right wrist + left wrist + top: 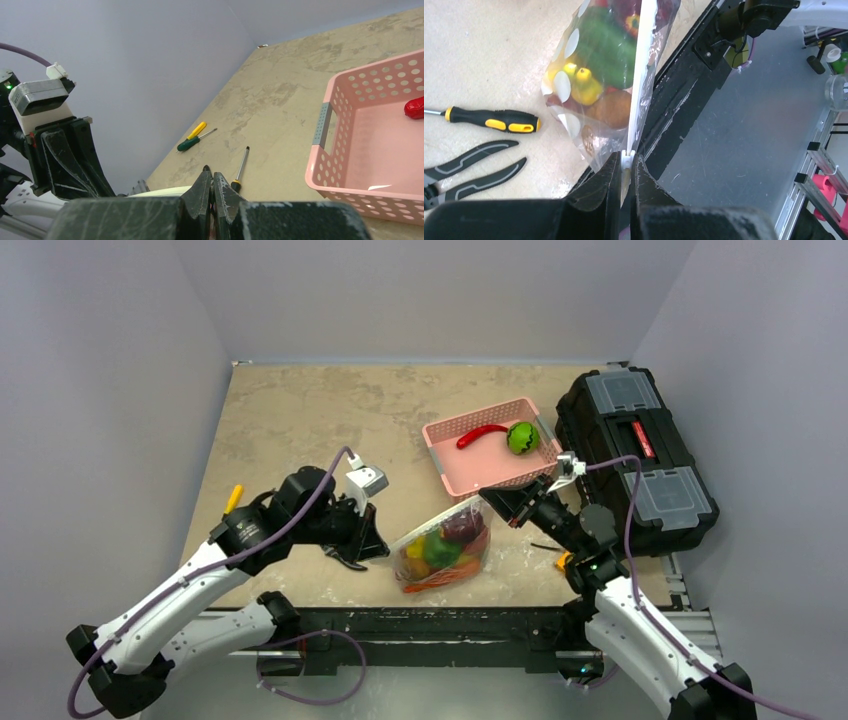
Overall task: Place the food in the zip-top bag and seal the zipper
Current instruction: Zip the zipper food storage bag at the center of the board.
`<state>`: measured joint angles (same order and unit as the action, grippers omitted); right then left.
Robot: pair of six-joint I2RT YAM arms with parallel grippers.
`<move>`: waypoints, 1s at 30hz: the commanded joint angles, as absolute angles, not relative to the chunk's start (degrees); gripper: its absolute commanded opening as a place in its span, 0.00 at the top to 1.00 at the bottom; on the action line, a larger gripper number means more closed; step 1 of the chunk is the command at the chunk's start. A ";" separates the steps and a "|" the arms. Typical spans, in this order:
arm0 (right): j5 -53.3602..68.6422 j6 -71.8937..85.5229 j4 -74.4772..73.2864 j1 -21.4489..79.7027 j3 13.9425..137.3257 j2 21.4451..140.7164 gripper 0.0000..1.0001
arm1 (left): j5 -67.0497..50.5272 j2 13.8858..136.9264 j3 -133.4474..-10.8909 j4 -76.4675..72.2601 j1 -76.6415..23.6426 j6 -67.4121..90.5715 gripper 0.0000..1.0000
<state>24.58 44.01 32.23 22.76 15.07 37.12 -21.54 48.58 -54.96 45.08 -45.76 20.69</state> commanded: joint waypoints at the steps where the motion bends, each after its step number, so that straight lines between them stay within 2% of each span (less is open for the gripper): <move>1: 21.30 42.70 34.25 21.63 17.71 37.03 1.00 | -19.54 46.05 -54.64 51.43 -45.58 23.05 1.00; 13: 22.54 43.24 35.79 21.57 16.97 37.53 1.00 | -16.80 42.82 -54.21 55.21 -45.59 24.65 1.00; 14: 22.75 43.12 35.93 21.59 17.03 37.65 1.00 | -16.67 42.73 -54.26 55.13 -45.54 24.57 0.95; 16: 23.08 42.73 35.68 21.62 17.34 38.04 1.00 | -16.58 42.99 -55.02 54.72 -45.53 24.32 0.75; 22: 27.27 42.27 37.61 21.61 17.87 39.82 1.00 | -15.08 47.08 -60.19 51.16 -45.56 22.90 0.41; 26: 28.73 42.58 38.74 21.61 18.02 40.15 1.00 | -12.77 53.69 -68.33 49.16 -45.53 21.29 0.31; 30: 29.52 42.36 37.30 21.62 19.20 39.95 1.00 | -8.51 59.28 -75.69 48.77 -45.57 20.09 0.30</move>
